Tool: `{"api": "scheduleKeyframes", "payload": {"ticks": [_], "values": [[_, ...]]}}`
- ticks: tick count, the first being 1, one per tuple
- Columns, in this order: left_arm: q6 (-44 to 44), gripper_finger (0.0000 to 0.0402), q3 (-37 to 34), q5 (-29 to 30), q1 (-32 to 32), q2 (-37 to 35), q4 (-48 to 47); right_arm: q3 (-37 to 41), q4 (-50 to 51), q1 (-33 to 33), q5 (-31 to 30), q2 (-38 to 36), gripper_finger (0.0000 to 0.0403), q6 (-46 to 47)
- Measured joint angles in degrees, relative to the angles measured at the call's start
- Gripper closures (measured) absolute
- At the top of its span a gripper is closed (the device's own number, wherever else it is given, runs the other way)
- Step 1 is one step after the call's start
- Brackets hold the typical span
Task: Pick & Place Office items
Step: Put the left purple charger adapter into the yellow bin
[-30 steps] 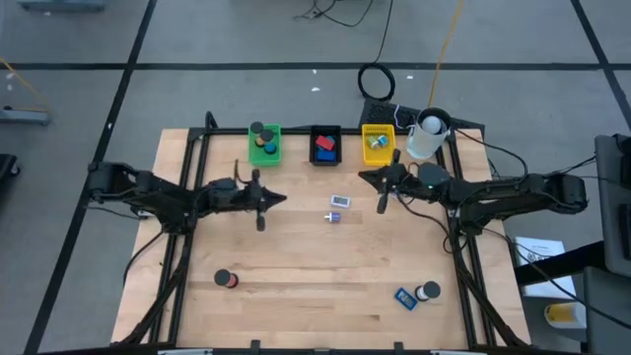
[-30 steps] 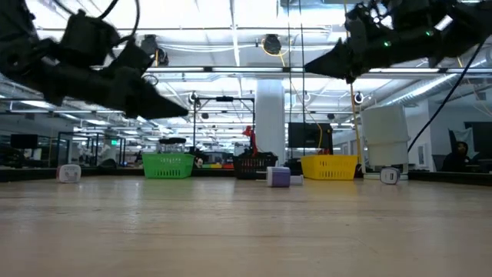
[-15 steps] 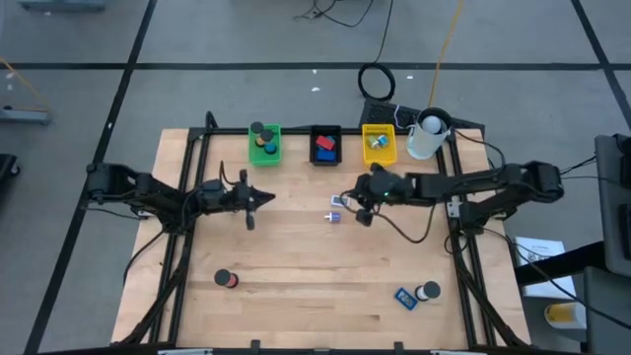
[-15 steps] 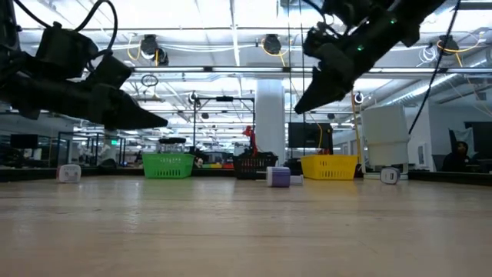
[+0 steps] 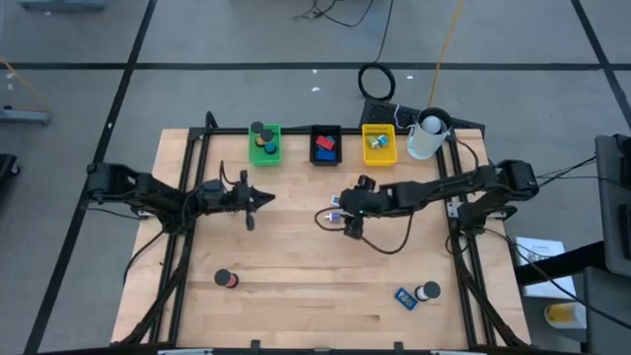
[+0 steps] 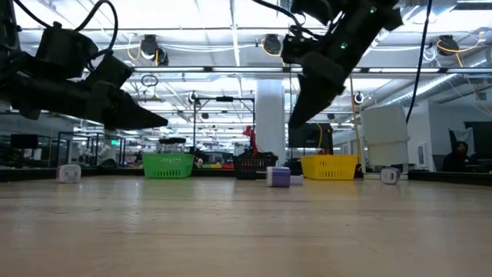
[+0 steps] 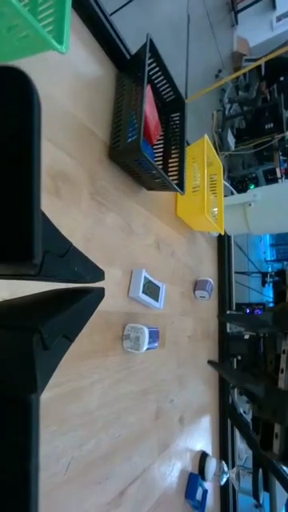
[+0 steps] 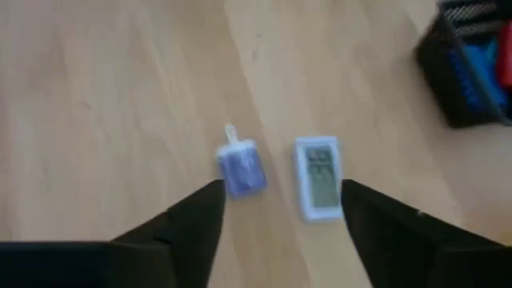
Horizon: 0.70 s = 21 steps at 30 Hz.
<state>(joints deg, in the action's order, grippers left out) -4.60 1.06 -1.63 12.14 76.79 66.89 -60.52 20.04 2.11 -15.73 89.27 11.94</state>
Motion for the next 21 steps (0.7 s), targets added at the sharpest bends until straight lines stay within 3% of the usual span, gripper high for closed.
{"api": "scheduleKeyframes", "payload": {"ticks": [8, 21], "values": [[-0.07, 0.0373, 0.02, 0.15, 0.00, 0.02, -0.72, -2.75, -1.17, -0.99, 5.26, 6.08, 0.0088, -6.74], [-0.17, 0.0373, 0.02, 0.19, 0.00, 0.02, -0.71, -2.62, -5.87, -2.96, 9.49, 9.45, 0.0099, -14.71]]}}
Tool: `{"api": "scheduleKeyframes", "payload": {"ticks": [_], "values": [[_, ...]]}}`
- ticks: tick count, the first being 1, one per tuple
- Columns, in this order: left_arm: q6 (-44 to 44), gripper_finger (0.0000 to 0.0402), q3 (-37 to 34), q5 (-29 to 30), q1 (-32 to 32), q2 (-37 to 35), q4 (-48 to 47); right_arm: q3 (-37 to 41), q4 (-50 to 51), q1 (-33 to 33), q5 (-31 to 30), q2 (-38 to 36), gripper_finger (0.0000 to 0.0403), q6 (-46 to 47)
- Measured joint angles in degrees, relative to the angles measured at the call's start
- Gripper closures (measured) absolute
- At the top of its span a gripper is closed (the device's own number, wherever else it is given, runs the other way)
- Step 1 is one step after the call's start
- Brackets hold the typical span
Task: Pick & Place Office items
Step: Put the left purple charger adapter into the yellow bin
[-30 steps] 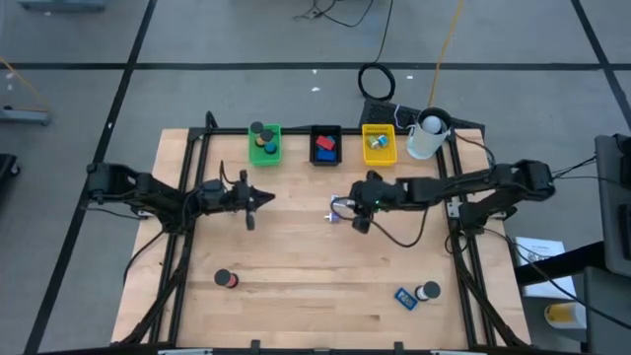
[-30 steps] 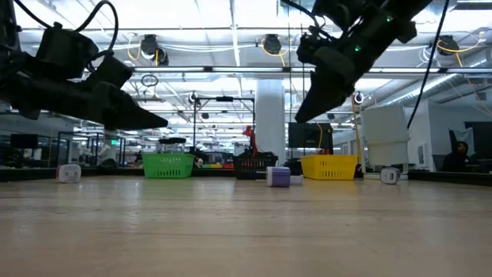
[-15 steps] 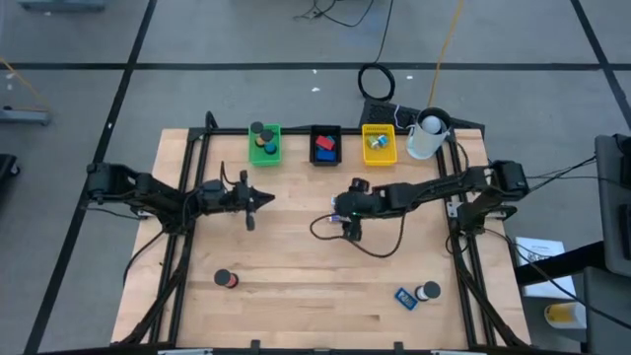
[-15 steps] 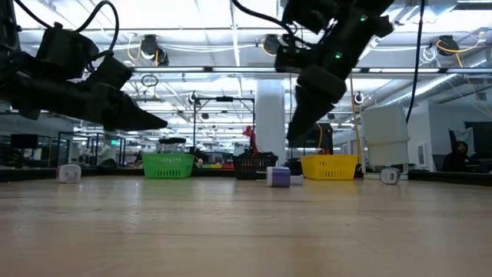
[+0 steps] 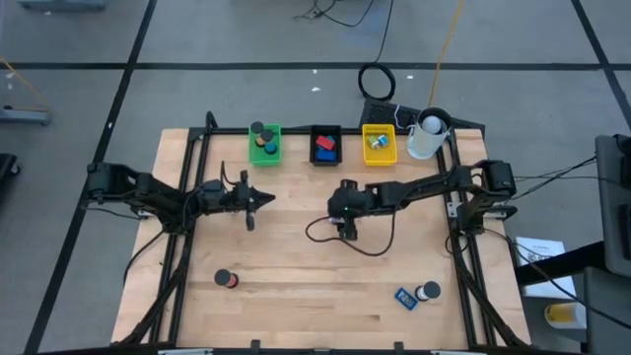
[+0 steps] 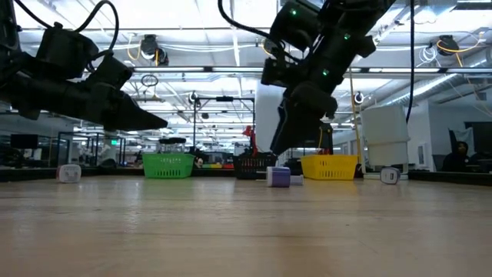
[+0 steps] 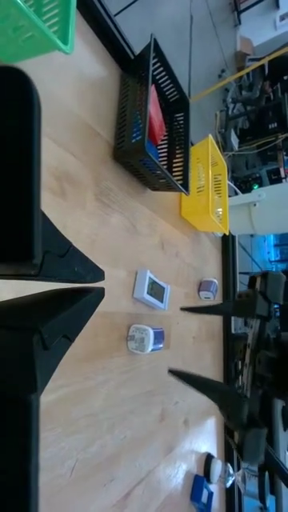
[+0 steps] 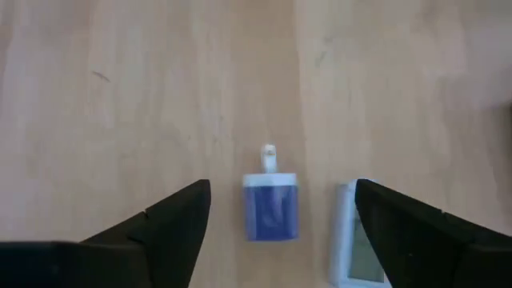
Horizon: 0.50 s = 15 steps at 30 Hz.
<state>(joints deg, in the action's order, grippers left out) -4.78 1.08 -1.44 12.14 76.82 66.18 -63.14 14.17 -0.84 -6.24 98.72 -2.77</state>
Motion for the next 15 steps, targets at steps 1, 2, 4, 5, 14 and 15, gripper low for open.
{"api": "scheduleKeyframes", "payload": {"ticks": [1, 2, 4, 5, 14, 15], "values": [[0.00, 0.0373, 0.00, 0.01, 0.00, 0.00, 0.01, -0.01, -0.08, -0.02, 0.62, 0.00, 0.0101, 0.25], [0.00, 0.0373, 0.00, 0.01, 0.00, 0.00, -0.01, 0.01, 0.16, -0.02, 0.65, 0.00, 0.0104, 0.34], [0.02, 0.0373, 0.00, 0.01, 0.00, 0.00, 0.01, 0.02, 0.22, -0.22, 0.72, 0.04, 0.0110, 0.44], [0.02, 0.0373, 0.00, 0.01, 0.00, 0.00, 0.01, 0.01, 0.18, -0.41, 0.70, 0.43, 0.0113, 0.46], [0.13, 0.0373, 0.00, 0.01, 0.00, 0.00, -0.10, 0.07, -2.05, -3.02, 4.83, 5.33, 0.0138, 0.11], [0.13, 0.0373, 0.00, 0.01, 0.00, 0.00, -0.12, 0.18, -1.98, -3.02, 4.85, 5.33, 0.0143, -0.04]]}}
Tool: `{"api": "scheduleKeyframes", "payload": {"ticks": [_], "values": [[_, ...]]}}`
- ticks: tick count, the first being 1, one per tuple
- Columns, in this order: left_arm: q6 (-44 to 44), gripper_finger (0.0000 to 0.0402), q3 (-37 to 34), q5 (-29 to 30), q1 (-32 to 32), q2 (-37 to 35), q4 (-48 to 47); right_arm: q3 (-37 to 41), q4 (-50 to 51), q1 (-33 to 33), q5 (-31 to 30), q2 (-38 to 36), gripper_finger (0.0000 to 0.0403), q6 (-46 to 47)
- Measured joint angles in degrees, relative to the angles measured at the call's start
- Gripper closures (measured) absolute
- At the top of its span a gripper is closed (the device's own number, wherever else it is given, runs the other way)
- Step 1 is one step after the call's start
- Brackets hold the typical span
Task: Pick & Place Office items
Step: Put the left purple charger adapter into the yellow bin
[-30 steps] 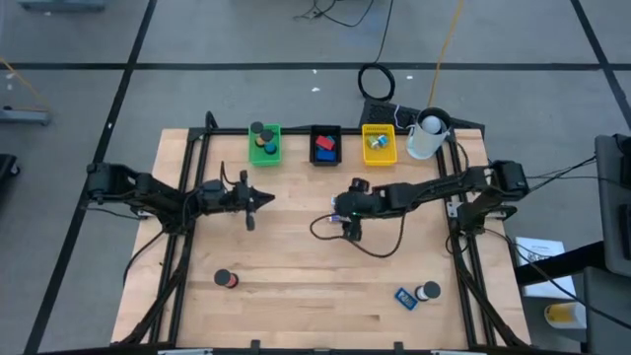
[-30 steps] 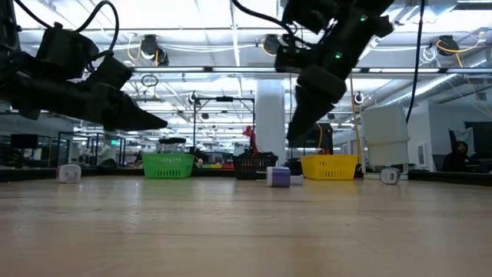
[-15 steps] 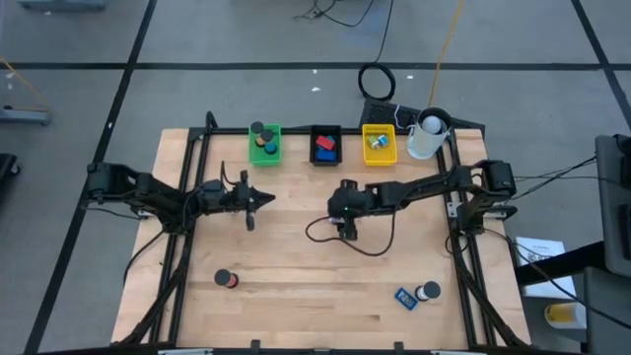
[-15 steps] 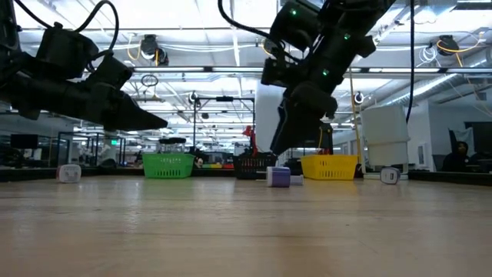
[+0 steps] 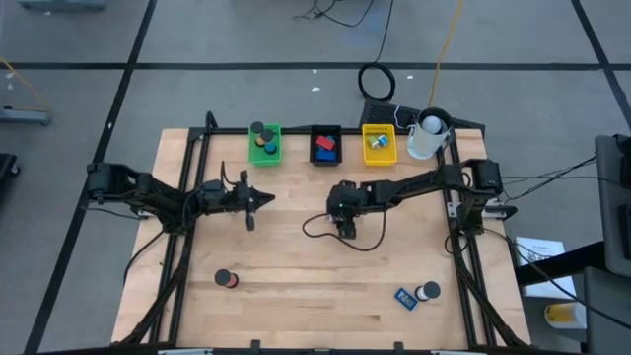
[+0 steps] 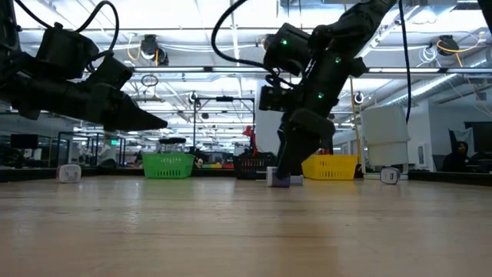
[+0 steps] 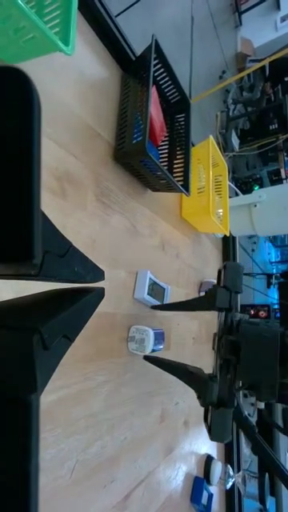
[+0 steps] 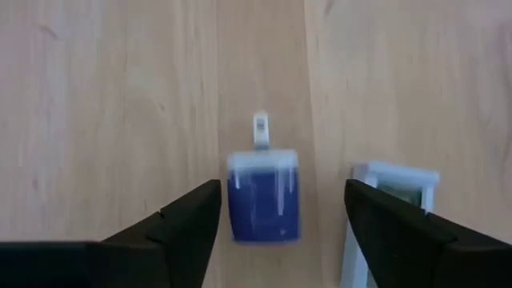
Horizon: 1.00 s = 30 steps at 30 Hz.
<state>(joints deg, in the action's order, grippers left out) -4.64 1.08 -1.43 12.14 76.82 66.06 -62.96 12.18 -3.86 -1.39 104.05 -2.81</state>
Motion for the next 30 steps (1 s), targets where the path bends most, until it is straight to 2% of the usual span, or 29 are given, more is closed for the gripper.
{"api": "scheduleKeyframes", "payload": {"ticks": [8, 13, 17, 22, 30], "values": [[-0.37, 0.0373, 0.00, 0.00, 0.00, 0.00, -0.33, -0.13, -0.26, 0.09, 0.22, 0.04, 0.0206, 0.45], [-0.39, 0.0373, 0.00, 0.00, 0.00, 0.00, -0.33, -0.09, 0.02, 0.17, 0.29, 0.02, 0.0228, 0.50], [-0.42, 0.0373, 0.00, 0.00, 0.00, 0.00, -0.33, -0.09, 0.16, 0.09, 3.39, 0.02, 0.0248, 0.80], [-0.42, 0.0373, 0.00, 0.00, 0.00, 0.00, -0.33, -0.09, 0.08, 0.11, 3.17, 0.02, 0.0281, 0.53], [-0.42, 0.0373, 0.00, 0.00, 0.00, 0.00, -0.31, -0.07, 2.24, 0.10, 2.53, -5.05, 0.0274, 1.73]]}}
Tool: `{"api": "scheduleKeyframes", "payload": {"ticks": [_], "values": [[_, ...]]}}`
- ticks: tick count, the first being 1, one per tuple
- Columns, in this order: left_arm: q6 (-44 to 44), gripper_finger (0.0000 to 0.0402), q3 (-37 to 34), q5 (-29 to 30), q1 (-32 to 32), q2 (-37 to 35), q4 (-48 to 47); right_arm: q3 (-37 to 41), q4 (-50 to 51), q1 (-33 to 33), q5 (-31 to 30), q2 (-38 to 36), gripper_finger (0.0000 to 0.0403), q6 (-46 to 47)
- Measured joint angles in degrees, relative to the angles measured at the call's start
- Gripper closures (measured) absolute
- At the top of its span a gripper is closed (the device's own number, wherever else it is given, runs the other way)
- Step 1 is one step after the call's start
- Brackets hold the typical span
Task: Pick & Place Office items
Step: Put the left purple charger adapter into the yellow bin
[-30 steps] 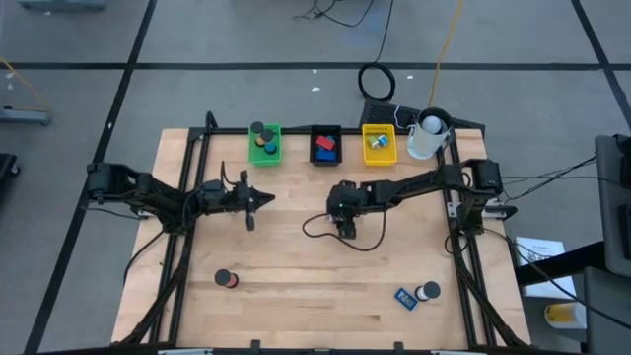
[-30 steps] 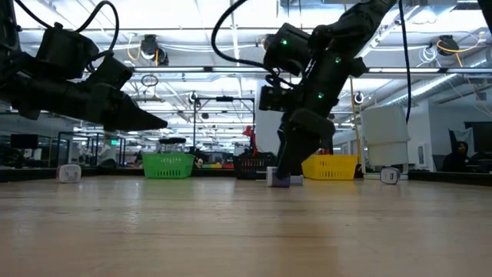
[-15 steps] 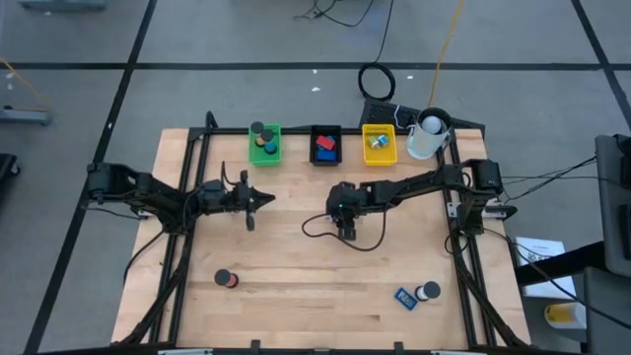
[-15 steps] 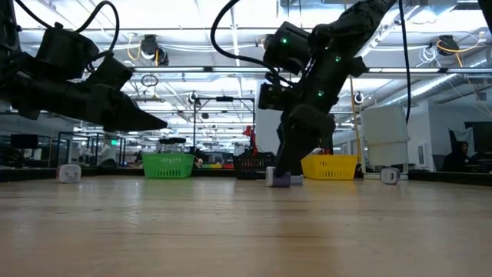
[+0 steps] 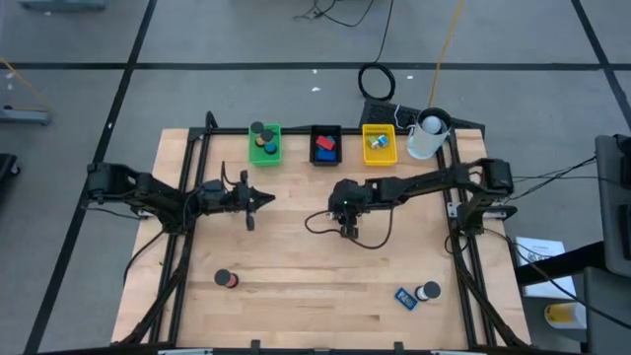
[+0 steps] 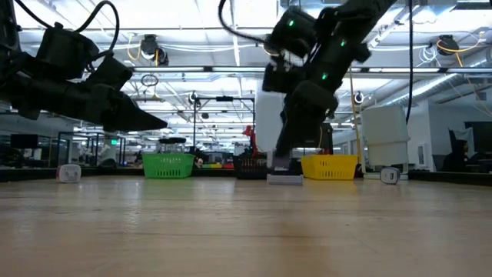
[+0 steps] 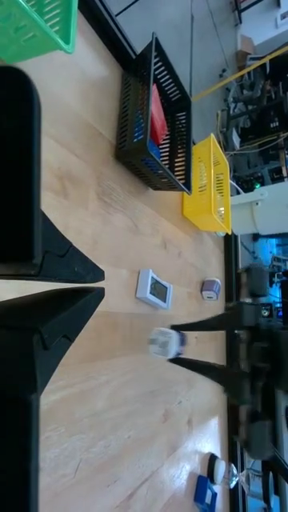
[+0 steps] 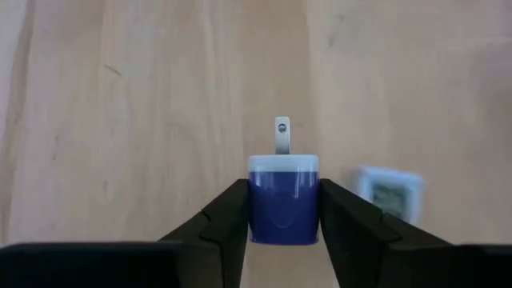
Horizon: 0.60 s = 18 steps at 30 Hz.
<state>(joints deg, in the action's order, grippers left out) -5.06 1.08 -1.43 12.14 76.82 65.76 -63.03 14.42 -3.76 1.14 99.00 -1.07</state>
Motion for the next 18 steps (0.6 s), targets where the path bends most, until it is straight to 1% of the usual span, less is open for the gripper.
{"api": "scheduleKeyframes", "payload": {"ticks": [3, 5, 8, 10, 13, 15, 18], "values": [[0.17, 0.0373, 0.02, 0.00, 0.00, 0.00, -0.03, -0.03, 2.71, -0.69, -4.97, -4.40, 0.0274, 1.10], [0.22, 0.0373, 0.02, 0.01, 0.00, 0.00, -0.03, -0.01, 6.87, -1.77, -10.97, -8.36, 0.0276, 1.93], [0.18, 0.0373, 0.02, -0.02, 0.00, 0.00, 0.00, -0.06, 11.47, -5.08, -21.02, -13.59, 0.0277, 3.05], [0.21, 0.0373, 0.02, 0.01, 0.00, 0.00, 0.00, -0.01, 13.84, -8.90, -24.95, -16.12, 0.0275, 5.03], [0.25, 0.0373, 0.02, 0.00, 0.00, 0.00, 0.29, -0.04, 13.41, -16.44, -25.09, -17.31, 0.0274, 10.13], [0.26, 0.0373, 0.02, 0.00, 0.00, 0.00, 0.37, 0.03, 12.63, -21.12, -24.18, -16.24, 0.0274, 13.23], [0.26, 0.0373, 0.02, 0.00, 0.00, 0.02, 0.35, 0.04, 10.97, -27.19, -18.31, -12.51, 0.0274, 16.70]]}}
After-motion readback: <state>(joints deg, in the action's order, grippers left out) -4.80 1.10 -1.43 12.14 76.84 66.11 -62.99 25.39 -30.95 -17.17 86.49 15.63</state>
